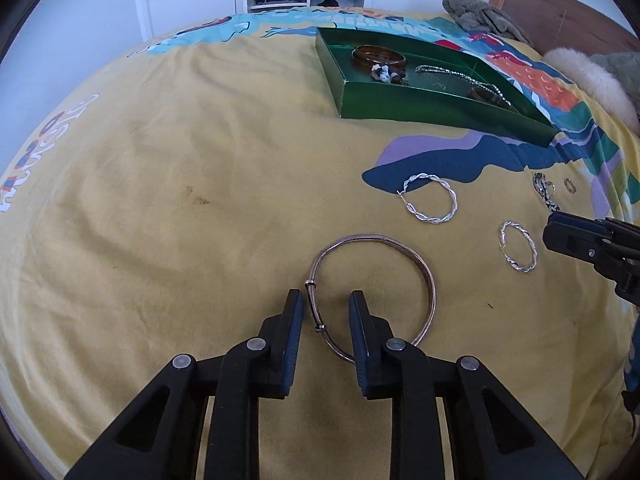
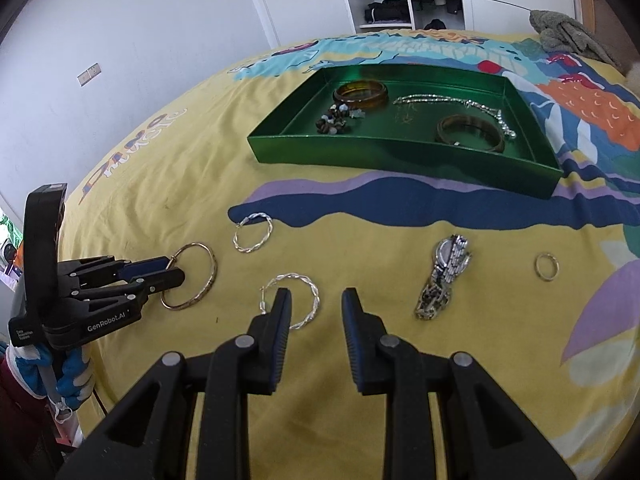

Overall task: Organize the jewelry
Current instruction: 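Grasp the silver bangle with the left tool while the right tool grasps a twisted silver hoop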

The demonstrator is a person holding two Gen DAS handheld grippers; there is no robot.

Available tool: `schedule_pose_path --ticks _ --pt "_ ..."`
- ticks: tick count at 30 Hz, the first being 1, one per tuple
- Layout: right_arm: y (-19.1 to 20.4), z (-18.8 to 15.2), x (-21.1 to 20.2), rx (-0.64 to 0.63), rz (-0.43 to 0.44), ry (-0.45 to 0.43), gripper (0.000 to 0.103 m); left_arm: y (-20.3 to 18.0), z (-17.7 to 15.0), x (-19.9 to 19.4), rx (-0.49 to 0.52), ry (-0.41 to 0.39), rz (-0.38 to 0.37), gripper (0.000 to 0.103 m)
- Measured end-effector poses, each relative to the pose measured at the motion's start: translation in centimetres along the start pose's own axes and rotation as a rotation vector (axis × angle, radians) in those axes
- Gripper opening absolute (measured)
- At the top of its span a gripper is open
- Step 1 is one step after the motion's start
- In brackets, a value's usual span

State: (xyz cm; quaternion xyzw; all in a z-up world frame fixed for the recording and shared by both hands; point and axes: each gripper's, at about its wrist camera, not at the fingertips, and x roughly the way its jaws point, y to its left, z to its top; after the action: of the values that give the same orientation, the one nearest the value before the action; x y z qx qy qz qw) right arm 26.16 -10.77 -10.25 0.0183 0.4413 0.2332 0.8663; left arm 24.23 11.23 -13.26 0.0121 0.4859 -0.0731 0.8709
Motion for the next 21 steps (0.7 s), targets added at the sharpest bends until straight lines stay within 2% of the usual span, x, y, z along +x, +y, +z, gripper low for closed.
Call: schedule_pose_path --ticks 11,15,19,21 --pt "0.1 0.0 3.6 -0.050 0.009 0.060 0.024 -0.3 -0.3 0.5 0.044 -0.012 0.012 0.022" --pt "0.5 0.0 4.0 -0.095 -0.012 0.081 0.022 -0.6 -0.4 0.6 0.055 -0.025 0.003 0.013" --pt "0.8 0.2 4.4 -0.115 -0.033 0.093 0.007 -1.2 -0.5 0.5 0.078 -0.041 0.026 0.008" --pt "0.9 0.2 4.4 -0.118 -0.041 0.090 0.006 -1.3 -0.4 0.3 0.075 -0.045 0.032 0.006"
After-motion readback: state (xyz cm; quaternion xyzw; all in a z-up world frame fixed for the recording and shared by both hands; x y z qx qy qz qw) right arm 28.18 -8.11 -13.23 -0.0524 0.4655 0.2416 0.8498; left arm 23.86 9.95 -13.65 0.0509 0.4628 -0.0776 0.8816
